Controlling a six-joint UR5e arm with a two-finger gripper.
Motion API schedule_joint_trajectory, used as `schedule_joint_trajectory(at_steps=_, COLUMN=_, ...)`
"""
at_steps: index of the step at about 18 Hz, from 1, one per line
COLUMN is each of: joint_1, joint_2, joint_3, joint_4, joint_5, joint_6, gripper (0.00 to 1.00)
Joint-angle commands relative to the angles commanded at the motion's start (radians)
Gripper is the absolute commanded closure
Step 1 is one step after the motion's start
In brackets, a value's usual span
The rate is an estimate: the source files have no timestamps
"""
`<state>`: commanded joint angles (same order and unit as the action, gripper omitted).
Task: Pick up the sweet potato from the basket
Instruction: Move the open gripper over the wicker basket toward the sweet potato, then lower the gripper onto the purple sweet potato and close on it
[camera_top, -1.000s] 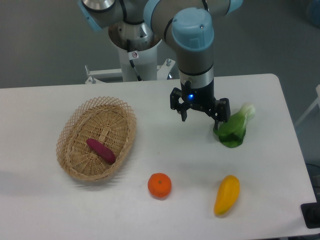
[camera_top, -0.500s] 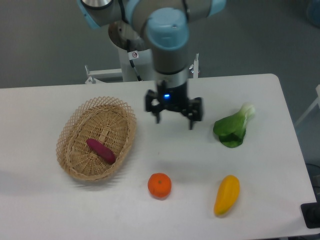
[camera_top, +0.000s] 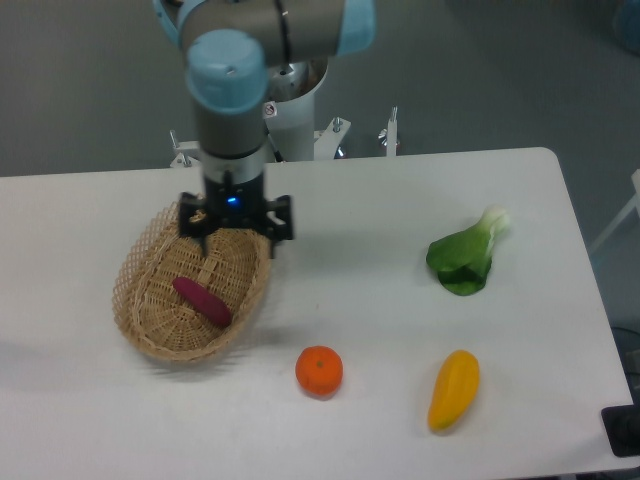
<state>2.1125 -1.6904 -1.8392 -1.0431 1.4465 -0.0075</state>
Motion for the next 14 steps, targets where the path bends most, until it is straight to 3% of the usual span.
schedule_joint_trajectory(at_steps=8, joint_1=-0.058, joint_2=-0.101, joint_3=-0.008, joint_4=0.006, joint_5=0.058, joint_6=-0.048, gripper=0.00)
schedule_joint_trajectory(at_steps=14, joint_1=-0.058, joint_2=-0.170, joint_3=-0.011, joint_4=0.089, joint_5=0.113, joint_6=-0.110, gripper=0.00)
